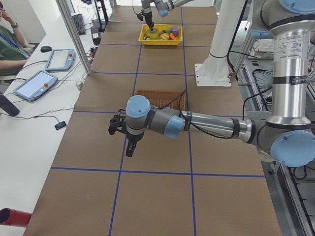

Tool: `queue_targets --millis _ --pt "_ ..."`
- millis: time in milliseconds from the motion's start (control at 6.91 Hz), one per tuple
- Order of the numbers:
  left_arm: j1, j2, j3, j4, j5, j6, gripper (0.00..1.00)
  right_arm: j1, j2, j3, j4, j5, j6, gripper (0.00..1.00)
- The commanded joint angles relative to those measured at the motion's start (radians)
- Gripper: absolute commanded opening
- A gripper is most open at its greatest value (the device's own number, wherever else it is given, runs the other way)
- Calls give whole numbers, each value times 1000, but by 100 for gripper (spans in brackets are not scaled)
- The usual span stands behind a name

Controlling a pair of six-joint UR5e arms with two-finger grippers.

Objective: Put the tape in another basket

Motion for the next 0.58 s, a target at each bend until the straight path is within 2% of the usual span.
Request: queue_targets --millis 0,145,289,434 --pt "0 0 0 0 0 1 98 21 0 71 -2 1 1 0" --pt "0 0 2 0 0 1 98 44 -31 166 -3 9 18 0" --pt "0 0 0 2 0 3 98 94 -31 213 -5 63 21 0" --pt "0 -9 -6 3 2 0 98 126 -20 215 4 140 32 0"
